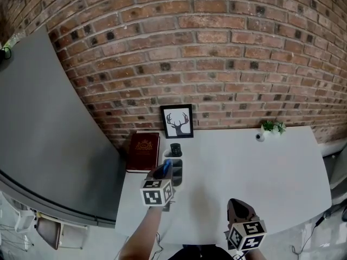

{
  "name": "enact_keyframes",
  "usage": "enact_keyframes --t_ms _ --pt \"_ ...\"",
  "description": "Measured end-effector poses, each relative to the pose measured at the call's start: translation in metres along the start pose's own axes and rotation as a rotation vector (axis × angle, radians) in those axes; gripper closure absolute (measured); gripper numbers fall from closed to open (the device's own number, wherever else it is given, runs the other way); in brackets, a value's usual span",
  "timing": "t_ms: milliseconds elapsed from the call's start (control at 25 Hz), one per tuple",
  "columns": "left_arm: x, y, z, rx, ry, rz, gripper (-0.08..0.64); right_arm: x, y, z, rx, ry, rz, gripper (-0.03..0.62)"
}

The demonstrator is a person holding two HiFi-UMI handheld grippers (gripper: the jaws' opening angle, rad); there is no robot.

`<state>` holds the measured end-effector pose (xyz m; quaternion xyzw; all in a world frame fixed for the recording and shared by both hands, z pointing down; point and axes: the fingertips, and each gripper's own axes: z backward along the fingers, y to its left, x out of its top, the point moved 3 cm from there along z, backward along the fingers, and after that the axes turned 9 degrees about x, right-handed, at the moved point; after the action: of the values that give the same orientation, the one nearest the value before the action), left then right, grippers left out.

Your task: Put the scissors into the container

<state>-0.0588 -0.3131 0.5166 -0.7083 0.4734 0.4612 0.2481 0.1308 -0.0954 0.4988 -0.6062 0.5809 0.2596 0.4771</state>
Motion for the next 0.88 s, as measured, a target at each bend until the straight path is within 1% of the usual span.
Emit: enact_keyframes --t_ms 160,600,880 --pt "-0.006 0.002 0.000 0.001 0.006 0.007 0.515 -0.001 -0.001 -0.003 0.013 0.008 0.004 0.592" --pt "-0.010 0.021 -0.001 0.042 0.014 0.025 0.511 0.000 -0.001 -0.012 0.042 0.024 0.010 0.592" --pt "-0.021 0.030 0.006 0.054 0.030 0.057 0.434 -0.004 0.001 -0.015 0.069 0.043 0.015 0.592"
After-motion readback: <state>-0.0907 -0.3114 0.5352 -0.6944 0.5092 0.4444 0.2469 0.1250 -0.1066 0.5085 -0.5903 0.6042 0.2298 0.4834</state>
